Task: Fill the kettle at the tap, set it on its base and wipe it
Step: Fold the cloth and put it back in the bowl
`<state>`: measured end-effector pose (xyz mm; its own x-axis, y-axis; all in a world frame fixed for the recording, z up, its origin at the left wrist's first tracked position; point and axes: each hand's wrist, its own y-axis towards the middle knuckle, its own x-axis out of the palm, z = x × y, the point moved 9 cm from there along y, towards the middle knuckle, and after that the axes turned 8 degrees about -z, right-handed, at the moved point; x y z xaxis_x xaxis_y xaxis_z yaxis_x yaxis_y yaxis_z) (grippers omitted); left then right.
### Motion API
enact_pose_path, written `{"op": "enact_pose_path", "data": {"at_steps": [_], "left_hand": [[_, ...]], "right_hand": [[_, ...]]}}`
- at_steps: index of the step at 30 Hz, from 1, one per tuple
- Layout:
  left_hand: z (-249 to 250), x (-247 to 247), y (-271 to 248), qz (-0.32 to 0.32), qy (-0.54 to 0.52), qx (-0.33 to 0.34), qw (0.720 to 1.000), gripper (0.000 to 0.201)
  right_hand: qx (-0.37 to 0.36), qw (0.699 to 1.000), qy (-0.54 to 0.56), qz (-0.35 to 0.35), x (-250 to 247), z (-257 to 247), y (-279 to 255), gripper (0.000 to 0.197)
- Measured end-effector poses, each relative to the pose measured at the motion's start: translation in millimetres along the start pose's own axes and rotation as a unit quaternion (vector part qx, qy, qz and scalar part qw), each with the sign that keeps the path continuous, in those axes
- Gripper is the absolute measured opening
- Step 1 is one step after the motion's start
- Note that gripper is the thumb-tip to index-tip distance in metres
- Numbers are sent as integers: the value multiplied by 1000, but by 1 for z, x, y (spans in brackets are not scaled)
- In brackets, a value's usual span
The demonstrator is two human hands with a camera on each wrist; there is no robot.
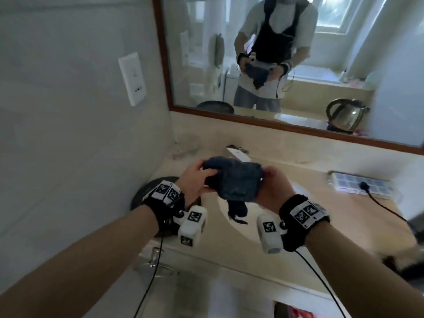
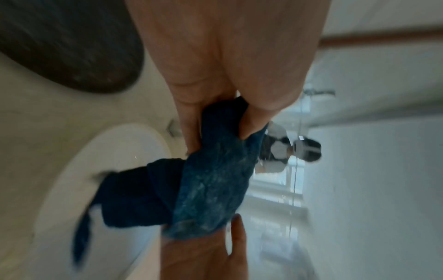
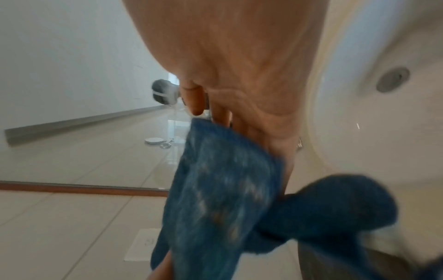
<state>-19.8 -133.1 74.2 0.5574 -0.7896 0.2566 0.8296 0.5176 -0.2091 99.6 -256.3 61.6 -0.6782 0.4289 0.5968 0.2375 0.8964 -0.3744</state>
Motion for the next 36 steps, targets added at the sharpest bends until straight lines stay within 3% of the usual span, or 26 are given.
{"op": "enact_pose_path", "data": {"at_steps": [3,6,9,11,13,15,17,20,24,29,33,36], "left_hand": [[5,-66,-14,17,-75,-3,997,28],[6,-105,-19,2,-131,-3,991,33],[-7,-150,-19,33,-191,9,981,35],[-32,-181,-18,60,-213,-20,975,30],[-64,-212,-16,104,-163,-61,979,29],[-86,-247,-18,190,32,-111,975,27],[-96,-271,-19,241,279,-154,917,33],[-112,-282,-9,233,421,-173,859,29],[-136,-297,2,216,459,-204,837,24],[-144,-306,6,207,443,-216,845,28],[-120,-296,5,211,458,-187,843,26],[-89,-267,16,182,497,-143,836,22]], "right_hand": [[102,993,-67,0,33,48,56,59],[171,979,-78,-78,73,93,96,47],[129,981,-96,-109,97,106,136,42],[73,986,-143,-48,99,104,157,34],[45,966,-253,11,92,106,179,30],[67,906,-417,37,82,121,201,30],[101,822,-559,44,73,143,216,31],[110,740,-662,49,63,171,234,26],[118,723,-676,77,43,193,246,36],[89,696,-708,83,47,191,248,36],[73,675,-729,87,53,173,231,41],[41,683,-725,77,59,138,205,37]]}}
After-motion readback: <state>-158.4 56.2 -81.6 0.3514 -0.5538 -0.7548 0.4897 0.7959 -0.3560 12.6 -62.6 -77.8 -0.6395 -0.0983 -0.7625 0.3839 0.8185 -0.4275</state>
